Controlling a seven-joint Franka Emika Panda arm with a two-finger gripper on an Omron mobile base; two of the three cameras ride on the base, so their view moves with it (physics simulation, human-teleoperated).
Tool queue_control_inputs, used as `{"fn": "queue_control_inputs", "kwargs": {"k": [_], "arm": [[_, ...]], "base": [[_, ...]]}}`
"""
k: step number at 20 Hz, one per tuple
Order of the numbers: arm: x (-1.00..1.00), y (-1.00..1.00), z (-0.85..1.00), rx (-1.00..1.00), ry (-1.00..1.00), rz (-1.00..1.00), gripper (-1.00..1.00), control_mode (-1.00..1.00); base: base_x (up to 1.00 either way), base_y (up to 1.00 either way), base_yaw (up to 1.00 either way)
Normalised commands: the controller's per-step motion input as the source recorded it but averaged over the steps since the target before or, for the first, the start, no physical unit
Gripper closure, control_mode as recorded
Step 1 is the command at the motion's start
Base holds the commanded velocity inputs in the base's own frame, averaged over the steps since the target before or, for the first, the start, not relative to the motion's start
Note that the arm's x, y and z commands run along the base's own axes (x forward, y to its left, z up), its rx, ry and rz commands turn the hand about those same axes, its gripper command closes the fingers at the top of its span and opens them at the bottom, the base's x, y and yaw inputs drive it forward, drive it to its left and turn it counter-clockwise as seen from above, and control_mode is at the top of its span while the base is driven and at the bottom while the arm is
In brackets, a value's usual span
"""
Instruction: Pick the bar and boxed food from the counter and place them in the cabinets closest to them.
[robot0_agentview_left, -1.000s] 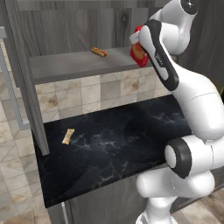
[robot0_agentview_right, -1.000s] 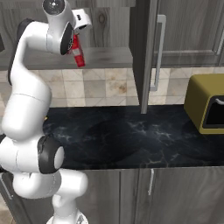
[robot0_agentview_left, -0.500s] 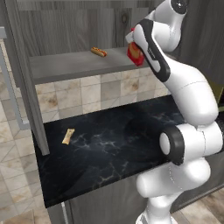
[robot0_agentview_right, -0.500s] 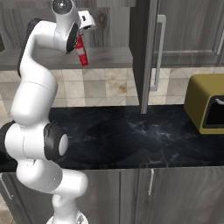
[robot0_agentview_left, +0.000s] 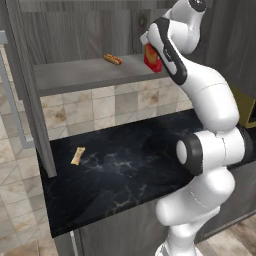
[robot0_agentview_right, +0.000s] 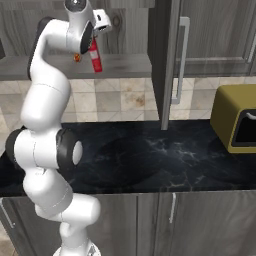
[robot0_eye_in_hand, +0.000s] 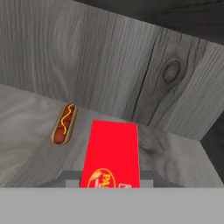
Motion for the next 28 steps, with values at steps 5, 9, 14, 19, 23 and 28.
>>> {"fn": "queue_control_inputs", "kwargs": {"k": [5,9,14,19,23,28], "arm": [[0.32,0.00,0.00,0.02,0.01,0.00,1.00,-1.00],[0.00,0.00,0.00,0.00,0.00,0.00,1.00,-1.00],[0.22,0.00,-0.04,0.00,0.00,-0.01,1.00,-1.00],[0.28,0.01,-0.07,0.02,-0.01,-0.03,1.00,-1.00],[0.22,0.00,-0.04,0.04,-0.02,-0.05,1.00,-1.00],[0.18,0.00,-0.01,0.03,0.00,-0.04,1.00,-1.00]], "base": [[0.00,0.00,0.00],[0.00,0.00,0.00],[0.00,0.00,0.00],[0.00,0.00,0.00],[0.00,0.00,0.00],[0.00,0.00,0.00]]}}
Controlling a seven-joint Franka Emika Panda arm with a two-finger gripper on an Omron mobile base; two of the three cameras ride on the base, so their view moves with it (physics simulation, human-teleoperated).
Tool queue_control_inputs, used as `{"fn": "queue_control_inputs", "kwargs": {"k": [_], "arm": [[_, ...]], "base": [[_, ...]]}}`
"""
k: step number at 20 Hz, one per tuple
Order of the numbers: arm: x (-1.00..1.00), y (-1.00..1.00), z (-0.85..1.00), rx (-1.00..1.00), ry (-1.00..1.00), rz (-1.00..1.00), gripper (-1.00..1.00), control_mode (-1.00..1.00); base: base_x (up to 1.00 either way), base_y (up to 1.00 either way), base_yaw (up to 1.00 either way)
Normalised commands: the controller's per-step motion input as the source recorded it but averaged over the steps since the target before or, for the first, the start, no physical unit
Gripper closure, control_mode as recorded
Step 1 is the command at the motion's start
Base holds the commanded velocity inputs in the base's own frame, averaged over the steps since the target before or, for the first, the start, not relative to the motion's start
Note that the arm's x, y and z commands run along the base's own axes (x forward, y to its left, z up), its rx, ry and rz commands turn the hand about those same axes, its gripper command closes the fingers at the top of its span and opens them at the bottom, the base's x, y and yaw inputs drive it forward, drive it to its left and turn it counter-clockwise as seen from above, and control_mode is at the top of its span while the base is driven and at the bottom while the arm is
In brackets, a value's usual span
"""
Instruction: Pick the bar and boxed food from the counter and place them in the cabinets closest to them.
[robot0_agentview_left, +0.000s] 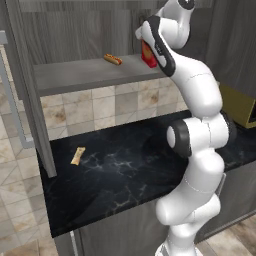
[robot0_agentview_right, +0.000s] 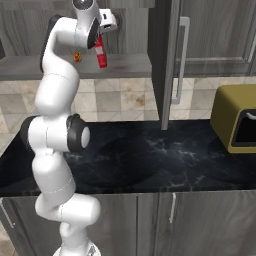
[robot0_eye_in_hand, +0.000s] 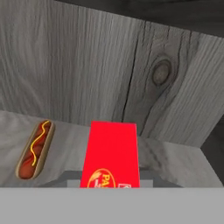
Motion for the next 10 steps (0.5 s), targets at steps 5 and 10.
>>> {"fn": "queue_control_inputs", "kwargs": {"k": [5,10], "arm": [[0.03,0.00,0.00,0.01,0.00,0.00,-1.00,-1.00],[-0.10,-0.08,0.12,0.00,0.00,0.00,-1.00,-1.00]], "base": [[0.00,0.00,0.00],[0.00,0.00,0.00]]}}
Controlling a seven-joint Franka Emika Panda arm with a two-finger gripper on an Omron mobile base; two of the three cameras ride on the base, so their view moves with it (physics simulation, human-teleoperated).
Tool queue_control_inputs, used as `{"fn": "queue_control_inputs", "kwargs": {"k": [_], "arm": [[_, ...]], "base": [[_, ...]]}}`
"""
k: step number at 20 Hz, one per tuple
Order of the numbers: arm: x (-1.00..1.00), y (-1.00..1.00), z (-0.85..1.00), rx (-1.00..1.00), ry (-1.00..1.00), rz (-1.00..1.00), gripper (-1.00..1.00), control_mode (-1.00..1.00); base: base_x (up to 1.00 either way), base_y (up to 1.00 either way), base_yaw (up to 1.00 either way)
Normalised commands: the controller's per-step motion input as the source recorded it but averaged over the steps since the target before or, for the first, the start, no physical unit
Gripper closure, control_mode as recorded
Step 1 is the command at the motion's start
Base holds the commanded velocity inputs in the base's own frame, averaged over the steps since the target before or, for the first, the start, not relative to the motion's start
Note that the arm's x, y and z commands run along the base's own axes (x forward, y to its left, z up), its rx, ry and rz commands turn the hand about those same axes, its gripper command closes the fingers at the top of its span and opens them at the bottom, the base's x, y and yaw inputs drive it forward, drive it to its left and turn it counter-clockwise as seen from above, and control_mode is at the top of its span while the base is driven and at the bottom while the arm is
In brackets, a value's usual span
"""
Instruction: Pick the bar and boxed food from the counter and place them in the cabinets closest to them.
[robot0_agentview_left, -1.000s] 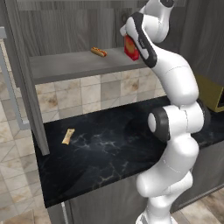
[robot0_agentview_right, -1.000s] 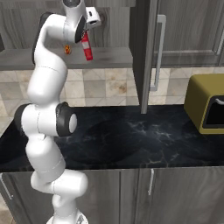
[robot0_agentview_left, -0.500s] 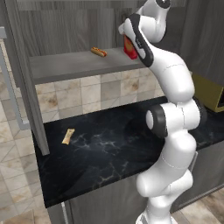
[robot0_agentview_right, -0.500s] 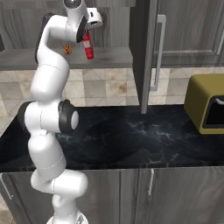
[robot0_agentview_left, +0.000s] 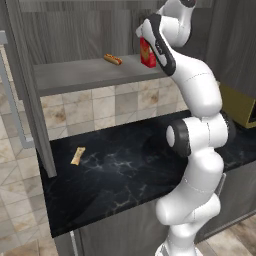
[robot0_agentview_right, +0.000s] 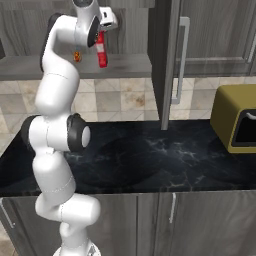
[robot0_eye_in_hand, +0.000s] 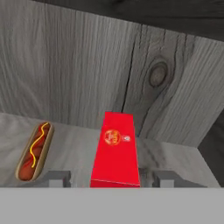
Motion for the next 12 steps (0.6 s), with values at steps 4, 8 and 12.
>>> {"fn": "queue_control_inputs", "kwargs": {"k": [4,8,12], "arm": [[-0.41,-0.20,0.14,0.00,-0.07,0.00,-1.00,-1.00],[-0.68,-0.28,0.01,0.03,-0.13,0.00,-1.00,-1.00],[-0.86,-0.21,0.00,0.02,-0.12,0.00,-1.00,-1.00]], "base": [[0.00,0.00,0.00],[0.00,0.00,0.00],[0.00,0.00,0.00]]}}
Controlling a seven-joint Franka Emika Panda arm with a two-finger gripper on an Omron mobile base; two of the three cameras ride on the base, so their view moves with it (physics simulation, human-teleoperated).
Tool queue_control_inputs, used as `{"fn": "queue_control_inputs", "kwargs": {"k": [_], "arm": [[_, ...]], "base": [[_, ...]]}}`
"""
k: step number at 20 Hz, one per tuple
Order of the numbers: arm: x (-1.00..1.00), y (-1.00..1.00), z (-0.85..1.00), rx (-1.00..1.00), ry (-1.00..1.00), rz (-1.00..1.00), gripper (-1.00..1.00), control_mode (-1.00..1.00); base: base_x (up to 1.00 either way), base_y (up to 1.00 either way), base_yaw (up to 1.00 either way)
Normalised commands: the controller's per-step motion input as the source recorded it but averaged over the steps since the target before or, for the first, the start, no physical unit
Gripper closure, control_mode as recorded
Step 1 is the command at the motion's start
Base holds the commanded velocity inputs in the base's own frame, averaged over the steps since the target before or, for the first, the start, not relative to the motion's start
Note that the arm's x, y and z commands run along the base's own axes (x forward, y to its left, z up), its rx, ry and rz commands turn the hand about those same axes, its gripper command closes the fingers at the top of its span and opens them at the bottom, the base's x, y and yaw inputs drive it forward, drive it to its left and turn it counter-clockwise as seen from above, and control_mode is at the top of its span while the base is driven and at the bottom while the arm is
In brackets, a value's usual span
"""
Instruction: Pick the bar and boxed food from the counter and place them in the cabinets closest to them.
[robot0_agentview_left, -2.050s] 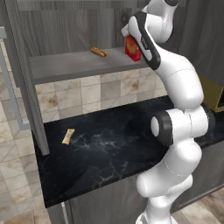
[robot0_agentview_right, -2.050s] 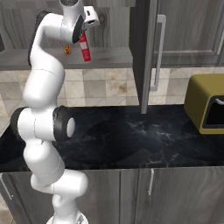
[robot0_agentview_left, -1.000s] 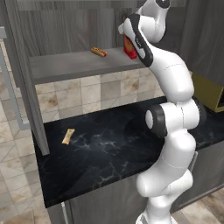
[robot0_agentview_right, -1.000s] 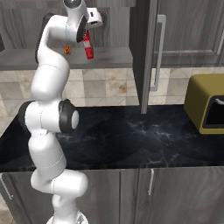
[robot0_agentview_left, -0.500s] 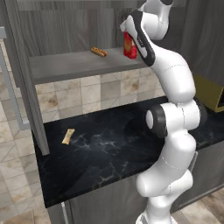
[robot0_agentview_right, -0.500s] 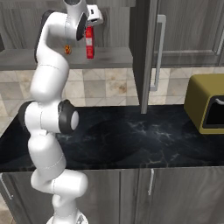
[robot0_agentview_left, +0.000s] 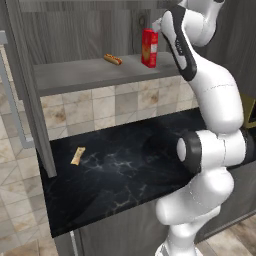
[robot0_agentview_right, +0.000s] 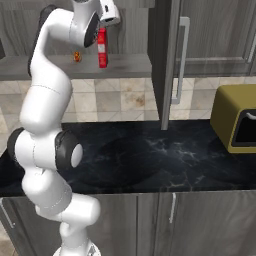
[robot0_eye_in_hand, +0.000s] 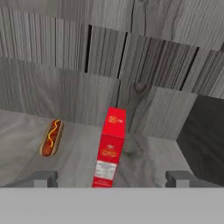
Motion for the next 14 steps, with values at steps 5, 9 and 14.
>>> {"fn": "queue_control_inputs", "kwargs": {"k": [5,9,14], "arm": [[-1.00,0.01,-0.23,-0.01,-0.15,0.00,-1.00,-1.00],[-1.00,0.09,-0.29,-0.03,-0.11,0.00,-1.00,-1.00],[-1.00,-0.05,-0.06,0.03,-0.21,0.00,-1.00,-1.00]], "base": [[0.00,0.00,0.00],[0.00,0.00,0.00],[0.00,0.00,0.00]]}}
